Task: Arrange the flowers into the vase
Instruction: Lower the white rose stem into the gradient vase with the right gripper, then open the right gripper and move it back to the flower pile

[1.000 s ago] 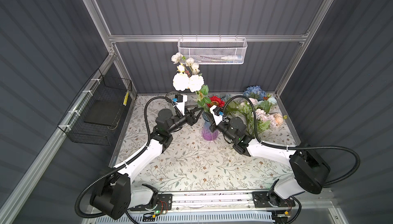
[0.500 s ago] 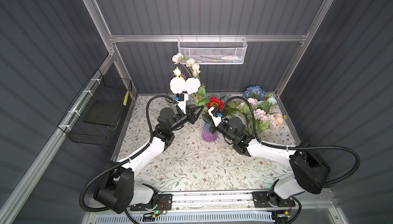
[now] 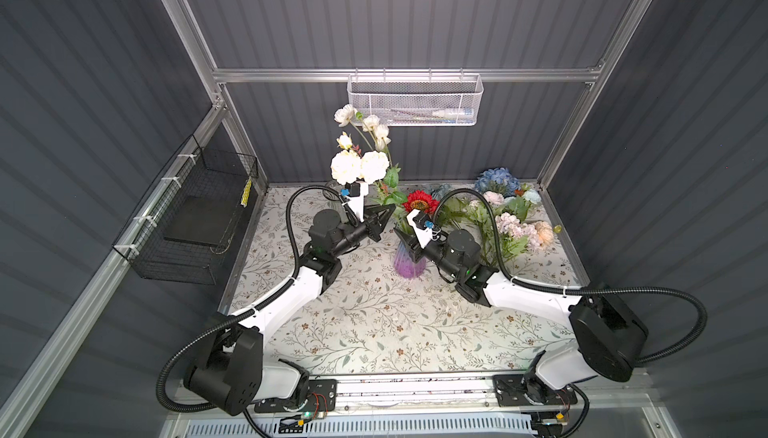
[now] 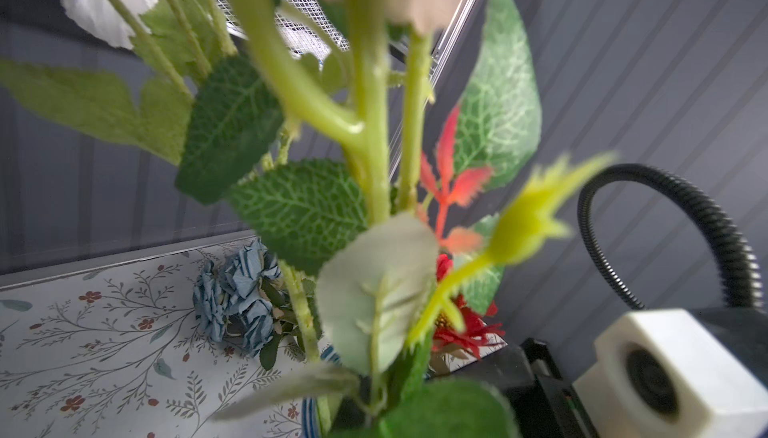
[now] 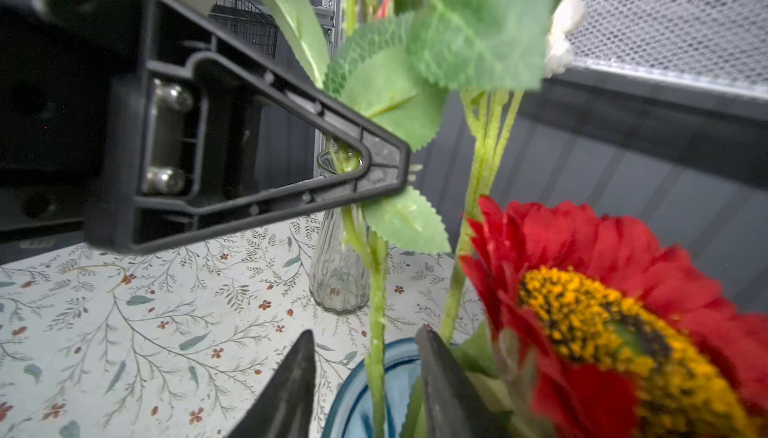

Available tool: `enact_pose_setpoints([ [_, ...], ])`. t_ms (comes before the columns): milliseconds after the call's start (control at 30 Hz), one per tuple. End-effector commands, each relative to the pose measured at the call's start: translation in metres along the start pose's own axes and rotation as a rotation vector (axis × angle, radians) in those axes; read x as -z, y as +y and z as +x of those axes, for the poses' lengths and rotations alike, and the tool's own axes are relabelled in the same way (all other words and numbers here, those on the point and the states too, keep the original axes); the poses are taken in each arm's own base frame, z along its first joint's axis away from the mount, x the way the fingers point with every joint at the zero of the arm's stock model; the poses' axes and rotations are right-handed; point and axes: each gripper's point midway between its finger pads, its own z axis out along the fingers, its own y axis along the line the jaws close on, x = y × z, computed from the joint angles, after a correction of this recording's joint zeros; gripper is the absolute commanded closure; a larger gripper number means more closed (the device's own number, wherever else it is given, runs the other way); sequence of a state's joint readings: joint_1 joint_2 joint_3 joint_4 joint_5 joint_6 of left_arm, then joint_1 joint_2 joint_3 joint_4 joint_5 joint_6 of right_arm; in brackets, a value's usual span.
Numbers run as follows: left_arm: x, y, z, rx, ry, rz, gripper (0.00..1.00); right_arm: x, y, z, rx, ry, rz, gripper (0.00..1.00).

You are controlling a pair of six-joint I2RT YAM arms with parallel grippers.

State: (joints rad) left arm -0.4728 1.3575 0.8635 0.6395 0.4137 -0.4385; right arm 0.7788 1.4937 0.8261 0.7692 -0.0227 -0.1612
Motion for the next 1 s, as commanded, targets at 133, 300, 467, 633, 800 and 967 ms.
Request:
enact_pose_setpoints([
  [133, -0.003, 0.0, 0.011, -0.083, 0.025, -0.05, 0.89, 0.031, -0.009, -0.033, -0.016, -0.066, 0.04, 0.49],
  [300, -0.008, 0.005, 0.028, -0.104, 0.061, -0.092, 0.89, 0.057, -0.025, -0.043, -0.028, -0.064, 0.123, 0.45],
  [467, -0.01, 0.008, 0.038, -0.102, 0.079, -0.111, 0.81, 0.078, -0.056, -0.032, -0.064, 0.044, 0.284, 0.35],
  [633, -0.009, 0.008, 0.039, -0.087, 0.08, -0.11, 0.51, 0.1, -0.076, -0.018, -0.112, 0.124, 0.357, 0.25],
  [800, -0.001, 0.003, 0.033, -0.07, 0.073, -0.117, 0.26, 0.125, -0.1, -0.001, -0.209, 0.183, 0.413, 0.22],
  [967, 0.015, -0.003, 0.025, -0.052, 0.056, -0.133, 0.01, 0.15, -0.125, 0.022, -0.248, 0.277, 0.499, 0.22],
])
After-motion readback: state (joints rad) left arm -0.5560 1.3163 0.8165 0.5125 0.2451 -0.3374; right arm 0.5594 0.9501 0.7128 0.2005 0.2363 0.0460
